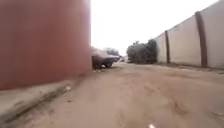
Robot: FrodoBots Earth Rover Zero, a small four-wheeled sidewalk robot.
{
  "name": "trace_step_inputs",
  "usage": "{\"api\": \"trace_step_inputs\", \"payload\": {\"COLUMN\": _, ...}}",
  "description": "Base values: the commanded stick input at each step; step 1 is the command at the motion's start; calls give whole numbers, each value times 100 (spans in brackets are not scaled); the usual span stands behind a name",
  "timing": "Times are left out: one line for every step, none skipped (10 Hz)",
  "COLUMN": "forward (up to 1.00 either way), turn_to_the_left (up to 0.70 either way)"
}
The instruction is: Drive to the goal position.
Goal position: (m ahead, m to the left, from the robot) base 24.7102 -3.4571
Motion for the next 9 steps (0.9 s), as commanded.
{"api": "trace_step_inputs", "payload": {"forward": 50, "turn_to_the_left": 0}}
{"api": "trace_step_inputs", "payload": {"forward": 50, "turn_to_the_left": 0}}
{"api": "trace_step_inputs", "payload": {"forward": 50, "turn_to_the_left": 0}}
{"api": "trace_step_inputs", "payload": {"forward": 50, "turn_to_the_left": 0}}
{"api": "trace_step_inputs", "payload": {"forward": 50, "turn_to_the_left": 0}}
{"api": "trace_step_inputs", "payload": {"forward": 50, "turn_to_the_left": 0}}
{"api": "trace_step_inputs", "payload": {"forward": 50, "turn_to_the_left": 0}}
{"api": "trace_step_inputs", "payload": {"forward": 50, "turn_to_the_left": 0}}
{"api": "trace_step_inputs", "payload": {"forward": 50, "turn_to_the_left": 0}}
